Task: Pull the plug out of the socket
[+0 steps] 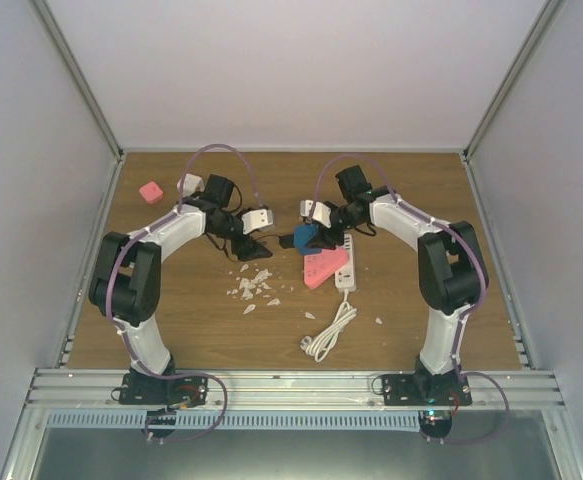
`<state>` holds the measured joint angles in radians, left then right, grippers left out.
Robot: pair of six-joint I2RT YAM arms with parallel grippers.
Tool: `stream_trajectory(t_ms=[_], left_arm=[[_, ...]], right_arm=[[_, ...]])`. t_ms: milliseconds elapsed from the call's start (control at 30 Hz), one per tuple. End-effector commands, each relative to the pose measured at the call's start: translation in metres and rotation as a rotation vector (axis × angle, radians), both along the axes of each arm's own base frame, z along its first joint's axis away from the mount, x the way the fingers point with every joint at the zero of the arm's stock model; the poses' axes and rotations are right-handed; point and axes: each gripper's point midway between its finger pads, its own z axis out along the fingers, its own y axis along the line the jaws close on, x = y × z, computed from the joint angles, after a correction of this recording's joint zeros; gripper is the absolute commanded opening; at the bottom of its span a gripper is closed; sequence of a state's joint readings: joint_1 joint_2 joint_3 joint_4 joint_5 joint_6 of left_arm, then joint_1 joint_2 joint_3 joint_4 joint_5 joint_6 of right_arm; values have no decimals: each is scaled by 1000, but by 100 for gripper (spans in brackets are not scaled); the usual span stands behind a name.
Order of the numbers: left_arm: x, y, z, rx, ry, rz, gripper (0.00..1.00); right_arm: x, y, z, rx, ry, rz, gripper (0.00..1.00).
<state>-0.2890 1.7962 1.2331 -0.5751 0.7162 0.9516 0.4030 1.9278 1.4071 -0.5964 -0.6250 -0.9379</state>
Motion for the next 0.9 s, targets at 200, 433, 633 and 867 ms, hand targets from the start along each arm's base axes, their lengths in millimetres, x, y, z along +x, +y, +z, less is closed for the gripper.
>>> stream_trajectory(t_ms=[200, 433, 633, 867], left_arm=[[27, -35, 14, -57, -153, -15, 77], [37, -53, -1, -36, -165, -64, 74], [41, -61, -14, -29, -147, -91, 65], [39, -65, -24, -7, -155, -125, 54]], right_arm=[[0, -12, 15, 127, 58, 3, 37], [-1, -12, 14, 128, 53, 17, 36], [-2, -12, 13, 129, 49, 20, 35], [0, -12, 13, 131, 47, 18, 34]])
